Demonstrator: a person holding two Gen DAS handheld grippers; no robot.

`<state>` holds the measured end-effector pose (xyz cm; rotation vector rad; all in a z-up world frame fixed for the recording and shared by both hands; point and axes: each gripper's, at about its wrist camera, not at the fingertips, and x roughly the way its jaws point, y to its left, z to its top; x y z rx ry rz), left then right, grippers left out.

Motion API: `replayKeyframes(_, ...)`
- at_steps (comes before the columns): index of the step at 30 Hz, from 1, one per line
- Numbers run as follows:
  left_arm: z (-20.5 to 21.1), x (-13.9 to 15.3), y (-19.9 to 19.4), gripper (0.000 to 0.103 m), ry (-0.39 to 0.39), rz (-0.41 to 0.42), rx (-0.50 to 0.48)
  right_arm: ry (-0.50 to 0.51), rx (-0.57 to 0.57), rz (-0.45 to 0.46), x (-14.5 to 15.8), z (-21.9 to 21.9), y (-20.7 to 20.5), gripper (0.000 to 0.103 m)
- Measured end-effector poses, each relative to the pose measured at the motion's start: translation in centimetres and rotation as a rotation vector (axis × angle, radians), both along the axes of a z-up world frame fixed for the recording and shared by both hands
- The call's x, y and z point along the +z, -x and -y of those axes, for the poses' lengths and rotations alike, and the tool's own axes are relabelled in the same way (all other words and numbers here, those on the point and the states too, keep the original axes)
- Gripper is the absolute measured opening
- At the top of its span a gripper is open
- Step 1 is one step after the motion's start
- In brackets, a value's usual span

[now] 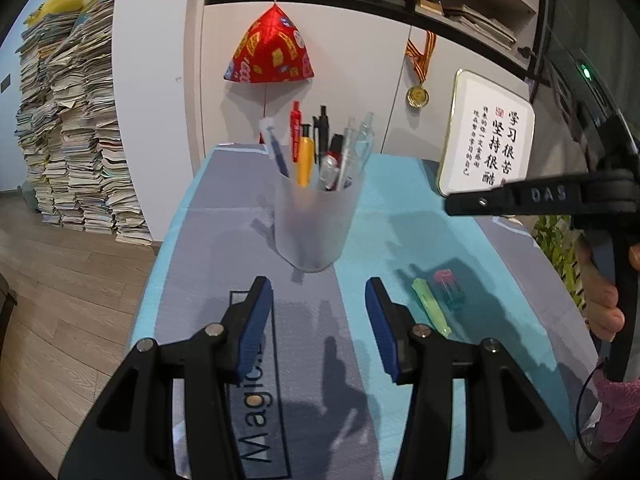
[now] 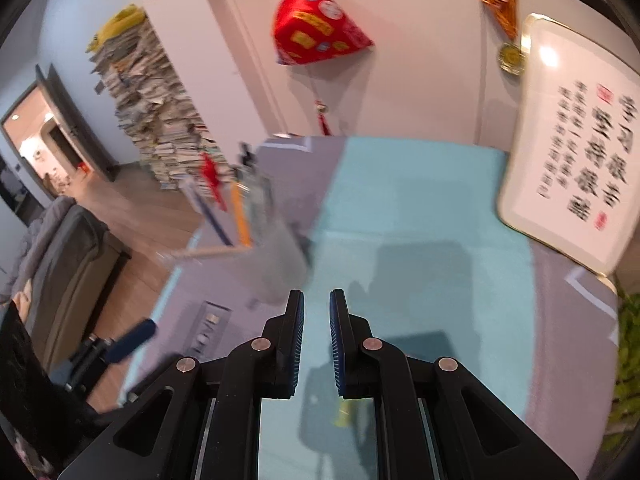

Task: Organize stationery
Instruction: 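Open the right tool and move both tools over the green highlighter, then grasp the green highlighter with the left tool while the right grasps the pink eraser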

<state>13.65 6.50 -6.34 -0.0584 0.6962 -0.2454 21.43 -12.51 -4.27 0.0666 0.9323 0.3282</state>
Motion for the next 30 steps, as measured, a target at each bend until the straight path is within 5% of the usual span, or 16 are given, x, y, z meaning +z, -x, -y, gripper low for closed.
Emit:
replayKeyframes(10, 4.4, -1.4, -0.2, 0.056, -0.053, -0.059, -0.085, 0.031, -0.077, -0.143, -5.3, 4.9, 0.2, 0.011)
replayKeyframes(19, 8.9, -3.5, -1.4, 0.056, -0.054, -0.156, -0.179, 0.018, -0.043, -0.166, -6.6, 4.3, 0.1, 0.011)
replayKeyframes(23, 10.6, -4.3, -2.4, 0.054, -0.065, -0.194, -0.207, 0.003, -0.038, -0.168, -6.6, 4.6, 0.3, 0.012)
replayKeyframes(27, 11.2, -5.1, -3.5, 0.037, -0.061, -0.224, -0.207, -0.001, -0.060, -0.166, -6.4, 5.6, 0.3, 0.012)
replayKeyframes(30, 11.1, -5.6, -4.5, 0.037, -0.045, -0.241, -0.182, -0.010, -0.071, -0.171, -6.4, 5.9, 0.3, 0.012)
